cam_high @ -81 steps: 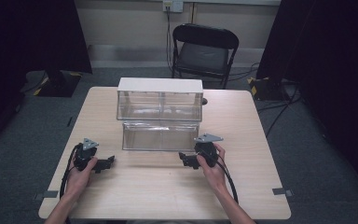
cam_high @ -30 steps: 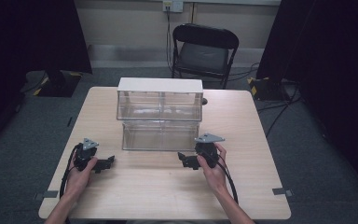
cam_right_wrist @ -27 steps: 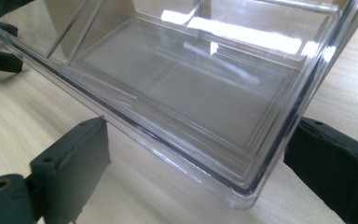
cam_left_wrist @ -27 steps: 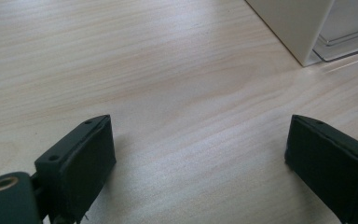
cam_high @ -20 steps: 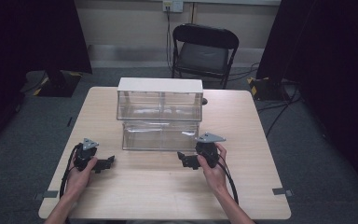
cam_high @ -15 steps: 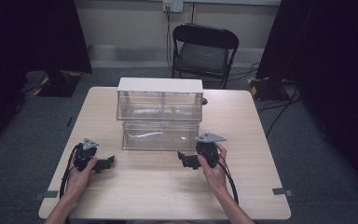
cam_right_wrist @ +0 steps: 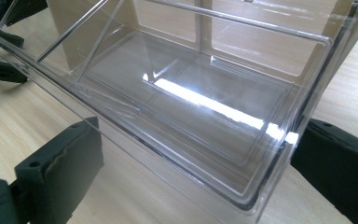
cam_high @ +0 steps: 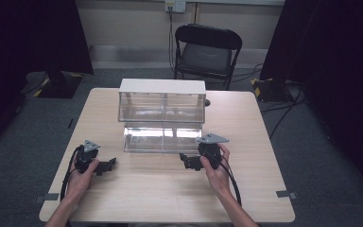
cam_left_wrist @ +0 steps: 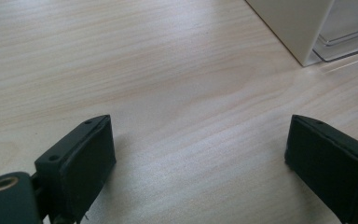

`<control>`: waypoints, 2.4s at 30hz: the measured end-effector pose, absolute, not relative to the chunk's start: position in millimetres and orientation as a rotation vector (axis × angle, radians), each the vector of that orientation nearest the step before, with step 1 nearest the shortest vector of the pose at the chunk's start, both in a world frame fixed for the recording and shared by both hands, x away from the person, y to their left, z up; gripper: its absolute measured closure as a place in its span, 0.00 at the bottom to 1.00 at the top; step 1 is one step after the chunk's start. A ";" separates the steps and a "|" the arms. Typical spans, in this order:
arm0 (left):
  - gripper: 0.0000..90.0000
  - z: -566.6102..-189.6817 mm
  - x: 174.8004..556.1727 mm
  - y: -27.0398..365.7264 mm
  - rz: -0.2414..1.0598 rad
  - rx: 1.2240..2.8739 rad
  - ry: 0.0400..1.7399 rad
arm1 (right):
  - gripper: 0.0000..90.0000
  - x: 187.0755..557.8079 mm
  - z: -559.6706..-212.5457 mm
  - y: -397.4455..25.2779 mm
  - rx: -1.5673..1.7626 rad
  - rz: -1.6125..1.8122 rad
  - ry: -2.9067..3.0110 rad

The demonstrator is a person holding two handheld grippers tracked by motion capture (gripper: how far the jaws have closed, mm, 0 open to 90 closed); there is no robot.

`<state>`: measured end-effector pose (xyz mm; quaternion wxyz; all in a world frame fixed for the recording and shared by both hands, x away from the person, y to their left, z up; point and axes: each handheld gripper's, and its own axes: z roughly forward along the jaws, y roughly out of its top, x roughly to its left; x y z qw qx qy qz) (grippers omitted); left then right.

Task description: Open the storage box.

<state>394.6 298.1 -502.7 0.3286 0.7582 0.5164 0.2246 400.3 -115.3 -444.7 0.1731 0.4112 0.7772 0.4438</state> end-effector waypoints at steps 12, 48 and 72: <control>0.09 -502.7 394.6 298.1 0.588 1.984 1.352 | 0.00 403.6 -443.0 -113.4 1.180 1.258 2.191; 0.09 -502.7 394.6 298.1 0.589 1.984 1.352 | 0.02 412.5 -438.9 -111.1 1.199 1.268 2.151; 0.09 -502.7 394.6 298.1 0.588 1.984 1.352 | 0.10 414.3 -434.5 -113.4 1.222 1.276 2.111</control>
